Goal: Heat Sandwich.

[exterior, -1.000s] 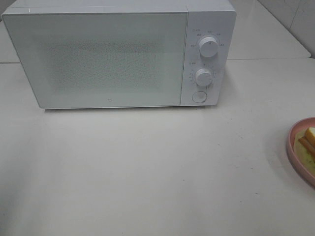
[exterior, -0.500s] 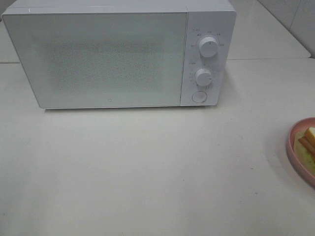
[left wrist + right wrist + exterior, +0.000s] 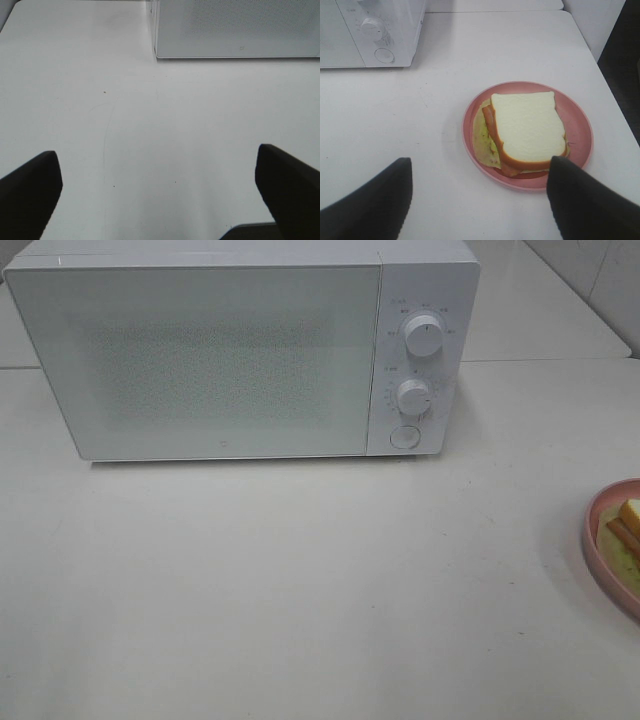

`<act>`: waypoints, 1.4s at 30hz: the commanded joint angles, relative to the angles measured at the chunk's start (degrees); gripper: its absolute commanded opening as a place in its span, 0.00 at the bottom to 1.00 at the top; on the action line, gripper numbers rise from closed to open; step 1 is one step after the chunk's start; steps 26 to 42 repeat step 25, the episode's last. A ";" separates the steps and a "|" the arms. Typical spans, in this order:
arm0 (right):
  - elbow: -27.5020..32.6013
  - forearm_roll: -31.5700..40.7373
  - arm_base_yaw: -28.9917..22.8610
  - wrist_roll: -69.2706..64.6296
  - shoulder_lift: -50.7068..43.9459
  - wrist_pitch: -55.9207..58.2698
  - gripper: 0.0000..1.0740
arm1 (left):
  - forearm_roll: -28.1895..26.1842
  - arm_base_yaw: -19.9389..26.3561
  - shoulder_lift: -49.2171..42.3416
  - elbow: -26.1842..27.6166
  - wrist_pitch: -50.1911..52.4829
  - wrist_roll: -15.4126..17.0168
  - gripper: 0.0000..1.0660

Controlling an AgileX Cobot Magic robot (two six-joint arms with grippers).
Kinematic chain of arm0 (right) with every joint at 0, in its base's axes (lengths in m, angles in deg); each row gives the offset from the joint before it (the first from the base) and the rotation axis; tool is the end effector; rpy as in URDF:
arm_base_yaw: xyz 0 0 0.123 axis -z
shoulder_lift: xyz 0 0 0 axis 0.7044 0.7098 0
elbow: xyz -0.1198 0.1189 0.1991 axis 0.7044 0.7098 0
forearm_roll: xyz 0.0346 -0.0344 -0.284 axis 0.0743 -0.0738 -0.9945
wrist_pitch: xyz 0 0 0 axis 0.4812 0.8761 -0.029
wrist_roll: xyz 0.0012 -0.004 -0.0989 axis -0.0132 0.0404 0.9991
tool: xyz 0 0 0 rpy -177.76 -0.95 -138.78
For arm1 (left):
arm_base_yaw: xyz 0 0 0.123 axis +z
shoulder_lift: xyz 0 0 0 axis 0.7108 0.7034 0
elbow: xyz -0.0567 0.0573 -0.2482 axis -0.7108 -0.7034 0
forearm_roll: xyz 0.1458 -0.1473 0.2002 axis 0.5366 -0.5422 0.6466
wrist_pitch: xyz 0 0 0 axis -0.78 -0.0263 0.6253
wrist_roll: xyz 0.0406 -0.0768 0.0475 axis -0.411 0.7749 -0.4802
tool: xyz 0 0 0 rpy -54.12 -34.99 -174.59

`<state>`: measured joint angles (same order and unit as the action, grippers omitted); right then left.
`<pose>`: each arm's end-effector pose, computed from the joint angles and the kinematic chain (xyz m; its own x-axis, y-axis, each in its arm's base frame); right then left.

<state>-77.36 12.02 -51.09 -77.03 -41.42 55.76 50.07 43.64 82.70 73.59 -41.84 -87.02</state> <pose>0.0570 0.0001 0.2984 -0.4216 0.0407 -0.9059 -0.0178 0.9984 0.0531 0.0663 -0.0094 0.2890 -0.4790 -0.0009 -0.8778 0.0876 0.9950 -0.0489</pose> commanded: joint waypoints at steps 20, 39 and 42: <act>0.11 -0.34 0.40 0.46 -1.20 -0.34 0.71 | 0.11 0.06 -3.90 -0.11 0.69 -0.52 0.94; 0.11 -0.34 0.40 0.46 -1.20 -0.34 0.71 | 0.06 0.06 -3.90 -0.11 0.69 -0.52 0.94; 0.11 -0.34 0.40 0.46 -1.20 -0.34 0.71 | 0.06 0.06 -3.90 -0.11 0.69 -0.52 0.94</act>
